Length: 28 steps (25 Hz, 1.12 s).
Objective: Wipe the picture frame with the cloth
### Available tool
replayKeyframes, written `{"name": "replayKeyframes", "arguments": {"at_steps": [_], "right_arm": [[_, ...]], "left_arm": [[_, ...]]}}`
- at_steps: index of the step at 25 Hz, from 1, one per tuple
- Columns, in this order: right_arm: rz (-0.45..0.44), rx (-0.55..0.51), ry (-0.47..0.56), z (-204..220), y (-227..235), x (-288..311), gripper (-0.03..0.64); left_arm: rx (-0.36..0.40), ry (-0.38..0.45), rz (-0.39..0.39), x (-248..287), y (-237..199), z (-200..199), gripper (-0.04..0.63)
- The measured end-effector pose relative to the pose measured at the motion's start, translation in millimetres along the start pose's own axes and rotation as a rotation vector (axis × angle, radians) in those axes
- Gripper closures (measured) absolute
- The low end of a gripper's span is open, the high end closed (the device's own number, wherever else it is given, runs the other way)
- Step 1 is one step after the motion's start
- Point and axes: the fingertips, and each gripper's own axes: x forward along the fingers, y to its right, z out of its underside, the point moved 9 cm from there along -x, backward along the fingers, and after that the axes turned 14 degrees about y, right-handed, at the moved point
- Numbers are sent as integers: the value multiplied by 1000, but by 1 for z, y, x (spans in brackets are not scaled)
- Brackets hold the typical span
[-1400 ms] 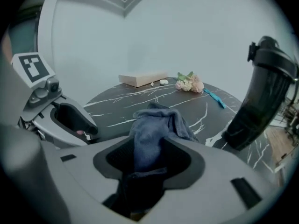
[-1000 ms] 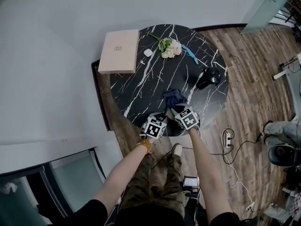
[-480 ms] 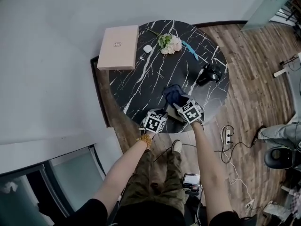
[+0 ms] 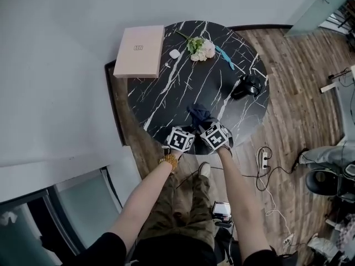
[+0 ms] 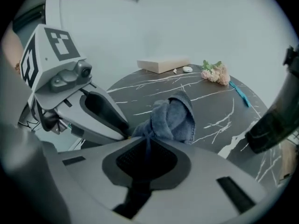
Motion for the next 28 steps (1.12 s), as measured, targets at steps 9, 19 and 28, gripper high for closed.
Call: {"name": "replayKeyframes", "arguments": {"at_steps": [9,19,28], "right_arm": [[-68,-77,-155,38,-10,-51,595],[-32,-138,30,-26,13,0,499],[43,-253,-67,-6,0,-2,594]], "left_arm": [[-18,-14,-9,1,0,5,489],[-8,-46,9,3,0,-2,489],[-36,-40,-21,4,-2,-1,486]]}}
